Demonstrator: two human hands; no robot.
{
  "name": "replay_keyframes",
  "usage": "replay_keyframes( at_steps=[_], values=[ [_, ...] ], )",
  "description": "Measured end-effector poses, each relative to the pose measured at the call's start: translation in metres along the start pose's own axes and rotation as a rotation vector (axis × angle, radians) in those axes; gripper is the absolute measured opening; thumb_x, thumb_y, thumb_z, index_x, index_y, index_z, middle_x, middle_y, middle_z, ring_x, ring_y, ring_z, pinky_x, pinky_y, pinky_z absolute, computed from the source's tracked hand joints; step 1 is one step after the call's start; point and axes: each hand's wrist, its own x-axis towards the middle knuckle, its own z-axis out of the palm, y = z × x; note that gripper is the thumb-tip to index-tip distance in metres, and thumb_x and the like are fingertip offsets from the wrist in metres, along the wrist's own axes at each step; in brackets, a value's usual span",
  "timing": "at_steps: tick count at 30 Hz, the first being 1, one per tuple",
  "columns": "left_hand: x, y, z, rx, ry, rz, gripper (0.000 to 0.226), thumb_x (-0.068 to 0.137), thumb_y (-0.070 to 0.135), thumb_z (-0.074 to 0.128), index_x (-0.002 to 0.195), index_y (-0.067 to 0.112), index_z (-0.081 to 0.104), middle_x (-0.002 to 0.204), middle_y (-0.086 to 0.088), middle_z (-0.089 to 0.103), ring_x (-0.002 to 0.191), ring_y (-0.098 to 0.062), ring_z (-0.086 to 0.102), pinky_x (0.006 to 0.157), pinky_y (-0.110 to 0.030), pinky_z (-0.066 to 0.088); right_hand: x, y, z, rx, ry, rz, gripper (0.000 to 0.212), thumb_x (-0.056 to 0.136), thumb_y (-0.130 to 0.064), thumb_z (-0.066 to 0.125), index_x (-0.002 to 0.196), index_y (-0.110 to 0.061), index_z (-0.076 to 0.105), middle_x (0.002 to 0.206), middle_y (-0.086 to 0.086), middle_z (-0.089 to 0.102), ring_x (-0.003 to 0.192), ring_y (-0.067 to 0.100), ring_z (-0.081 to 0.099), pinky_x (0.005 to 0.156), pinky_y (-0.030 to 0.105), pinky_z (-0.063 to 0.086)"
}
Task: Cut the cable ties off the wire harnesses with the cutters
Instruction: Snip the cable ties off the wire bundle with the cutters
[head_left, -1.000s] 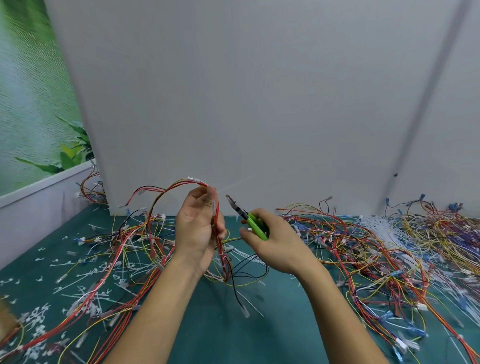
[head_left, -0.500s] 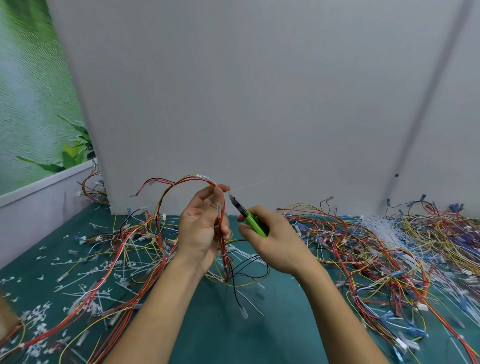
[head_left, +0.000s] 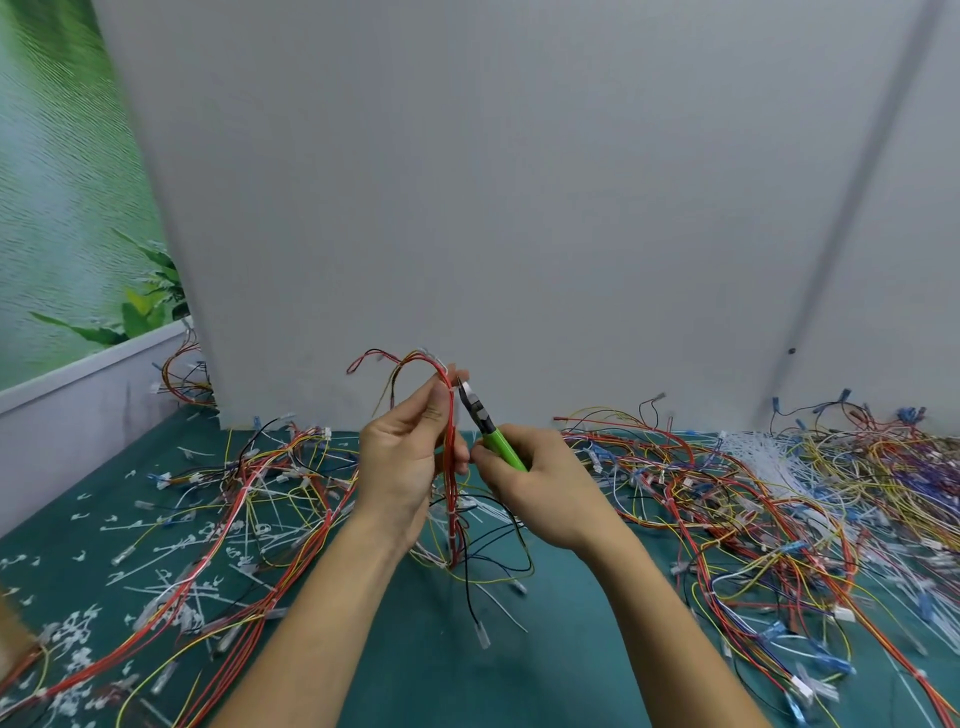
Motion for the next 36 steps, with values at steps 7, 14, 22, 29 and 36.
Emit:
replay_keyframes(
  at_steps=[7,14,22,29,36],
  values=[
    [0.001,-0.007,0.005,0.074,0.037,0.041,0.03,0.085,0.039,0.069,0.111,0.029,0.079,0.074,-0.008,0.065,0.048,-0.014,0.053,0.048,-0.027,0.048,0.002,0.0,0.006,0.075,0.015,0.033,0.023,0.103,-0.025,0.056,0.09,-0.008,0.064,0.068,0.002,0.05,0.062,0.017,0.043,0.061,0.037,0.035],
    [0.001,-0.01,0.002,0.137,0.05,0.071,0.036,0.081,0.045,0.071,0.114,0.031,0.078,0.069,-0.007,0.067,0.049,-0.015,0.055,0.047,-0.028,0.049,0.0,-0.001,0.011,0.079,0.041,0.045,0.025,0.1,-0.031,0.055,0.078,-0.024,0.065,0.064,0.001,0.048,0.058,0.017,0.041,0.058,0.036,0.035],
    [0.001,-0.01,0.002,0.145,0.043,0.081,0.029,0.08,0.048,0.072,0.107,0.039,0.079,0.079,-0.003,0.075,0.048,-0.014,0.053,0.048,-0.027,0.048,-0.001,-0.003,0.012,0.017,0.028,0.053,0.025,0.102,-0.026,0.054,0.078,-0.022,0.061,0.063,-0.002,0.05,0.057,0.014,0.043,0.056,0.032,0.037],
    [0.003,-0.012,-0.001,0.214,0.05,0.124,0.021,0.087,0.04,0.071,0.106,0.041,0.078,0.066,-0.009,0.067,0.046,-0.014,0.052,0.049,-0.026,0.05,-0.001,-0.004,0.012,-0.001,0.017,0.049,0.025,0.102,-0.023,0.055,0.078,-0.025,0.06,0.063,-0.006,0.053,0.057,0.013,0.046,0.055,0.031,0.04],
    [0.003,-0.013,-0.003,0.28,0.052,0.165,0.023,0.084,0.046,0.071,0.107,0.043,0.077,0.058,0.007,0.066,0.046,-0.011,0.054,0.048,-0.023,0.05,-0.001,-0.003,0.013,-0.031,0.065,0.052,0.031,0.101,-0.024,0.057,0.07,-0.028,0.061,0.052,-0.012,0.048,0.048,0.007,0.038,0.045,0.019,0.031]
  ],
)
